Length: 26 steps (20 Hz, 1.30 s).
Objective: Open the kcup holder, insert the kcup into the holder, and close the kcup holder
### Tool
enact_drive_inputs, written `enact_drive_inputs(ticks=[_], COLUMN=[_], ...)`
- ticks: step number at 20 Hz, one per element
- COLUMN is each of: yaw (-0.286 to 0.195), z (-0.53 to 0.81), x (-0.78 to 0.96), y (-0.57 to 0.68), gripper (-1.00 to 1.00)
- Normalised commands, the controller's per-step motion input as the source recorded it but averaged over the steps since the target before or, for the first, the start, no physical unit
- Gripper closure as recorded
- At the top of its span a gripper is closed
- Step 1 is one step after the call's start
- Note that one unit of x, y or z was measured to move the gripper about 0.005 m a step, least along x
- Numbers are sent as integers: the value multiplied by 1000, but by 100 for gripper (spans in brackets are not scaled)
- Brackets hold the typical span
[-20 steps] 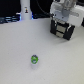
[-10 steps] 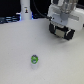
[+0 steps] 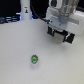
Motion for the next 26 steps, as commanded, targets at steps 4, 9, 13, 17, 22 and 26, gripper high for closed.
enact_drive_inputs(ticks=[4,9,13,17,22,26], yaw=[-102,-101,-125,-186,-201,-198], z=[170,177,159,204,211,127], x=[920,874,320,397,397,367], y=[-345,-337,-199,-448,-552,-628], gripper=[100,100,-100,-100,-100,-100])
